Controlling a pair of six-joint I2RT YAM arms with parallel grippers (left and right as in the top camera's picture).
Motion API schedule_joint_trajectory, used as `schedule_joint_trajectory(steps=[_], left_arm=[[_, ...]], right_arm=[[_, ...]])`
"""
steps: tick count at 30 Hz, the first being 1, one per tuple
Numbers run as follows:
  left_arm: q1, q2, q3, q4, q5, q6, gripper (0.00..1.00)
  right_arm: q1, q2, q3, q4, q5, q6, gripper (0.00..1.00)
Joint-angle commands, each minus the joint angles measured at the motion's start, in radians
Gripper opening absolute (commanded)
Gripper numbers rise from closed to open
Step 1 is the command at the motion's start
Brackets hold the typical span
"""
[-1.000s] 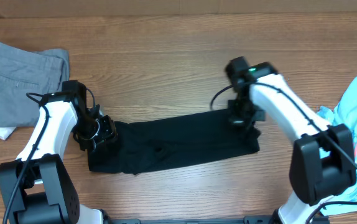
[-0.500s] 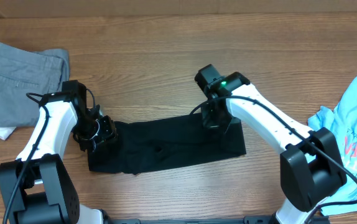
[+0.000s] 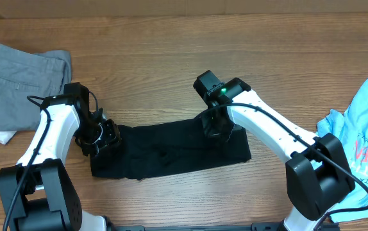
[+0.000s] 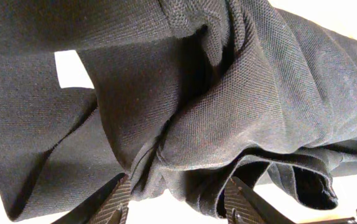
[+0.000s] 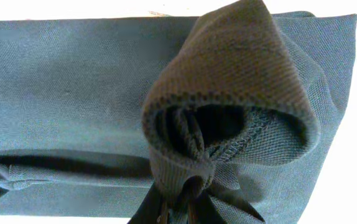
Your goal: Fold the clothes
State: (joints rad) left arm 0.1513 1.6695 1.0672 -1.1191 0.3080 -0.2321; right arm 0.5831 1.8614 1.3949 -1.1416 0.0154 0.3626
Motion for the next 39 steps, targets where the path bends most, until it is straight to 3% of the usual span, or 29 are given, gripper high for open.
schedule_joint_trajectory(steps=[1,12,22,33,39], left_arm=[[0.005,-0.017,0.013,-0.003,-0.014,0.023,0.52],[0.005,-0.017,0.013,-0.002,-0.032,0.023,0.53],[0.005,-0.017,0.013,0.001,-0.032,0.023,0.53],[0.005,-0.017,0.013,-0.006,-0.032,0.023,0.54],[0.005,-0.017,0.013,-0.007,-0.032,0.023,0.53]], right_arm=[[0.002,-0.019,0.018,0.005,-0.018,0.001,0.04],[0.002,-0.019,0.018,0.0,-0.056,0.001,0.08],[0.002,-0.019,0.018,0.0,-0.152,-0.049,0.45],[-0.001,-0.019,0.018,-0.009,-0.085,-0.055,0.47],[0.018,-0.019,-0.017,-0.014,-0.187,-0.056,0.44]])
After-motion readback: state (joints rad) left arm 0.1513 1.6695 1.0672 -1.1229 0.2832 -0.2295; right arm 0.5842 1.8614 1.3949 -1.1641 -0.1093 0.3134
